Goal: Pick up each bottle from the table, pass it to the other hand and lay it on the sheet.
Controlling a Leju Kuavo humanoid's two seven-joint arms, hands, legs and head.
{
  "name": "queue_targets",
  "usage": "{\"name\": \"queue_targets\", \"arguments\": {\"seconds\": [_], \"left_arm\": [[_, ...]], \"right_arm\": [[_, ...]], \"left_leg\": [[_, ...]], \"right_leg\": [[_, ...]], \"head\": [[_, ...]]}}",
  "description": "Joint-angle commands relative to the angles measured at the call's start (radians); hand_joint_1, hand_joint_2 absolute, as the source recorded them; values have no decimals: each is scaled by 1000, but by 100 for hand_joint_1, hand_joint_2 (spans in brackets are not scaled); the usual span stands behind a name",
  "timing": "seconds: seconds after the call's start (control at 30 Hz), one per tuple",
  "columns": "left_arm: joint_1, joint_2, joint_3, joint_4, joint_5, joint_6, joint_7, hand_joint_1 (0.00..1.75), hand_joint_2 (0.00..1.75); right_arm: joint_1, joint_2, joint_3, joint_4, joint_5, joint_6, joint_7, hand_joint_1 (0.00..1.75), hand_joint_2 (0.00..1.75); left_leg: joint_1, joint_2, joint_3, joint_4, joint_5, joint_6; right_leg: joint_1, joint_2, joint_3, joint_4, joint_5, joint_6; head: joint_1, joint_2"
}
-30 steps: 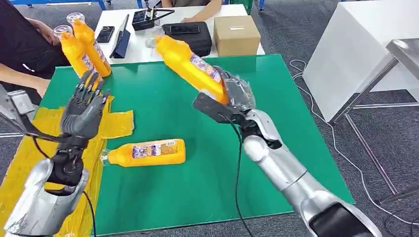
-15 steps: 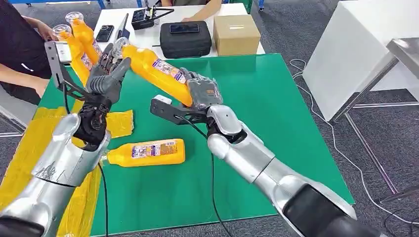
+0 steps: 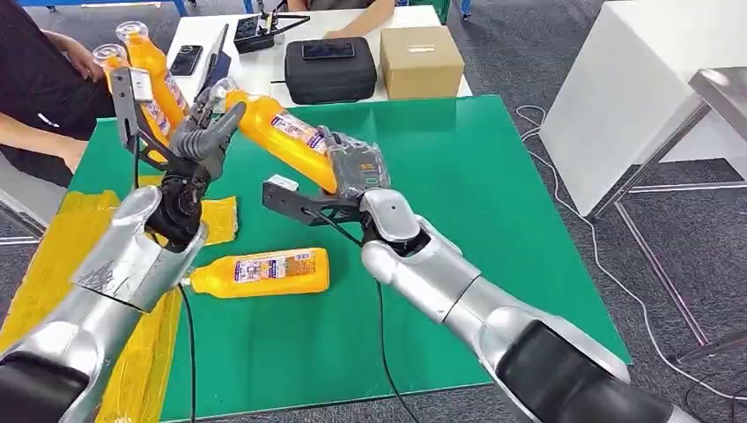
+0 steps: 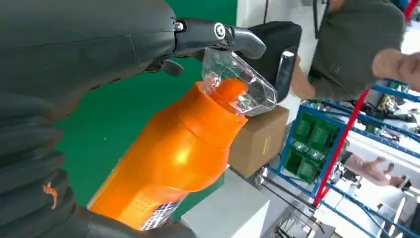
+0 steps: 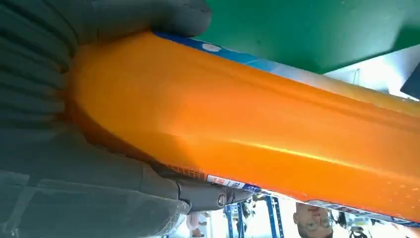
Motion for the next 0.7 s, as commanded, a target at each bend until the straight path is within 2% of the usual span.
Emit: {"name": "queue_targets", "arguments": {"seconds": [0.03,0.17,0.37,0.53,0.7], "left_arm": [[-78,-52,-64,100,55,16,-19,0,175],[-66,-28,-76,27,68,49,-36,0,175],[-63,-29,-78,21,68,55,-35,0,175],[-36,-14,-96,-52,88,48,-31,0,175],[-32,-61,-132,-103,102,62,3,0,175]], "right_arm": [[-23,92,126,46,-28,-31,-26,175,175],[-34,72,76,112,-43,-93,-29,175,175],[-37,71,73,118,-45,-94,-37,175,175],[-54,71,10,182,-63,-138,-52,175,175],[-53,85,14,167,-54,-138,-72,175,175]], "left_leg": [[1,1,3,1,-3,-2],[1,-1,2,1,-2,-2],[1,-1,2,1,-2,-2],[1,-1,3,1,-3,-2],[0,-1,1,1,-2,-1]], "right_leg": [[0,0,3,1,-2,0],[1,-1,2,0,-2,0],[0,-1,2,0,-2,0],[0,-1,4,0,-3,0],[0,-1,2,0,-2,0]], "head": [[1,0],[1,0],[0,0],[0,0],[0,0]]}}
